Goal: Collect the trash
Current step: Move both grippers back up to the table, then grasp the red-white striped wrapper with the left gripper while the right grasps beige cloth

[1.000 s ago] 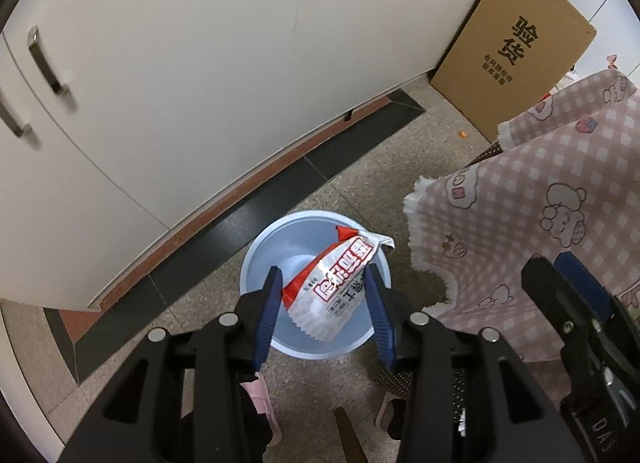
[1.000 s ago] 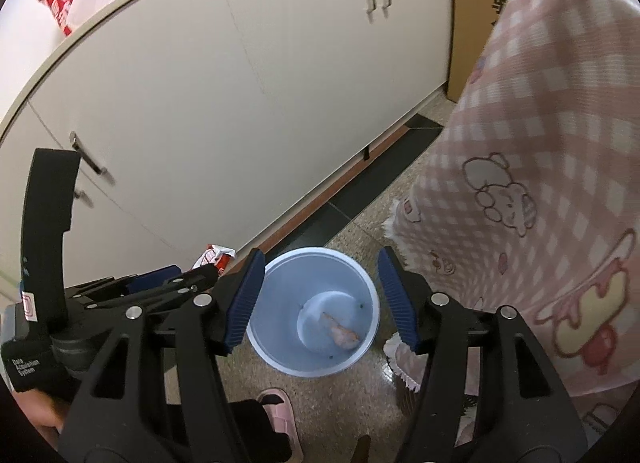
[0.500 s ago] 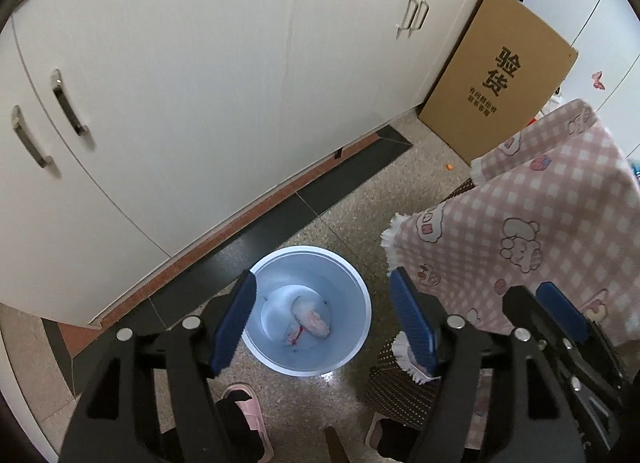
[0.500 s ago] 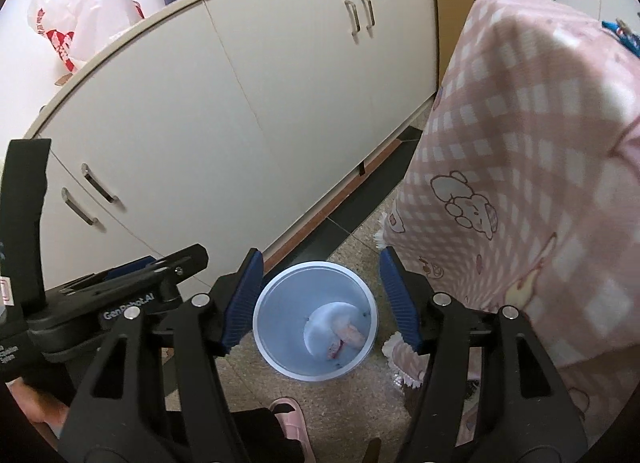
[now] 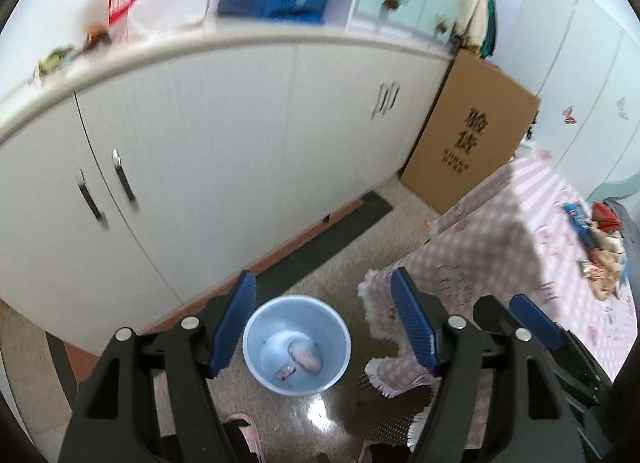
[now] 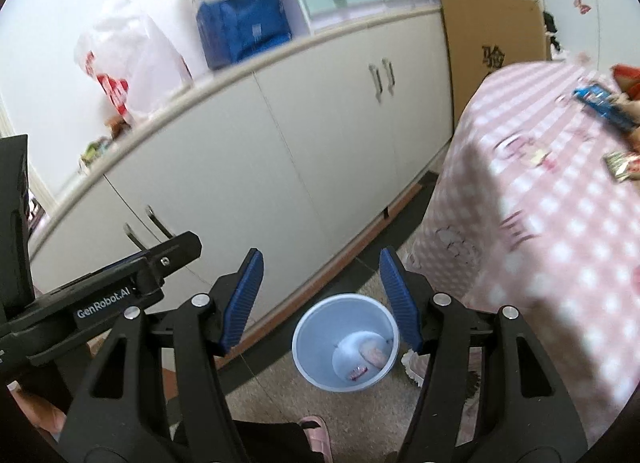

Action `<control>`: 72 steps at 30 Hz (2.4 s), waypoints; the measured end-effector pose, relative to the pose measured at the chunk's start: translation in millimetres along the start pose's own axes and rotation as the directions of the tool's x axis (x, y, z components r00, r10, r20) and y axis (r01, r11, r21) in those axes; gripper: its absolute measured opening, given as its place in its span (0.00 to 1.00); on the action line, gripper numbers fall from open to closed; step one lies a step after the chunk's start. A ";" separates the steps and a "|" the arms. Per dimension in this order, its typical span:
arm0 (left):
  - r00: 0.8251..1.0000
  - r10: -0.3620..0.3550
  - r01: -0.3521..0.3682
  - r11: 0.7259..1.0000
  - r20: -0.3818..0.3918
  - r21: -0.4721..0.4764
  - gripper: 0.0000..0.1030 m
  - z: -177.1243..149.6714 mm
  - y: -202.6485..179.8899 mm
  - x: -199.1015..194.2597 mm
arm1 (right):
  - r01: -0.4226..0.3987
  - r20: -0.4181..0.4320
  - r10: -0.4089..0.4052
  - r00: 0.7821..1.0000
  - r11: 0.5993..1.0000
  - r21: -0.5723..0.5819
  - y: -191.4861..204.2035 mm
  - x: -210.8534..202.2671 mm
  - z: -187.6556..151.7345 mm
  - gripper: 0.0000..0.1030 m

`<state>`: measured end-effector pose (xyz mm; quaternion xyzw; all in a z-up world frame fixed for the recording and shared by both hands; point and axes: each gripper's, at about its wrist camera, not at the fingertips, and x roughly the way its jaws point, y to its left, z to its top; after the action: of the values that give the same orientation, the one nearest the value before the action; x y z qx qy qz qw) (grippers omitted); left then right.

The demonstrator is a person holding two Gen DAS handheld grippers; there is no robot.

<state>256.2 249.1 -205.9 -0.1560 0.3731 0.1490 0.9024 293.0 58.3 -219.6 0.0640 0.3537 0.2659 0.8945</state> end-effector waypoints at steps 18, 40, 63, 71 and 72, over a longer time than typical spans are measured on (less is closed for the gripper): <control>0.974 -0.221 0.228 0.921 -0.057 0.317 0.69 -7.5 -201.3 -12.4 | 0.249 0.113 -0.300 0.947 0.911 0.330 -192.8 -131.9 10.2 0.59; 0.933 -0.283 0.359 0.765 -0.222 0.535 0.69 -12.8 -330.8 60.2 | 0.245 -0.032 -0.247 0.968 0.924 0.294 -269.7 -93.3 41.0 0.05; 0.861 -0.379 0.508 0.681 -0.340 0.528 0.37 -19.7 -357.7 85.2 | 0.268 0.012 -0.283 0.959 0.920 0.286 -275.7 -109.7 38.4 0.45; 0.855 -0.405 0.513 0.746 -0.322 0.424 0.10 -14.0 -330.7 80.0 | 0.271 -0.041 -0.271 0.962 0.921 0.279 -270.8 -83.8 49.1 0.23; 0.851 -0.414 0.520 0.750 -0.323 0.409 0.10 -13.3 -327.3 78.5 | 0.274 -0.038 -0.274 0.961 0.923 0.271 -269.1 -83.9 49.3 0.16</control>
<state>427.1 -41.0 -215.6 -0.0298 0.4408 -0.1976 0.8751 390.6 -210.6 -214.2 0.1372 0.3921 0.0869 0.9055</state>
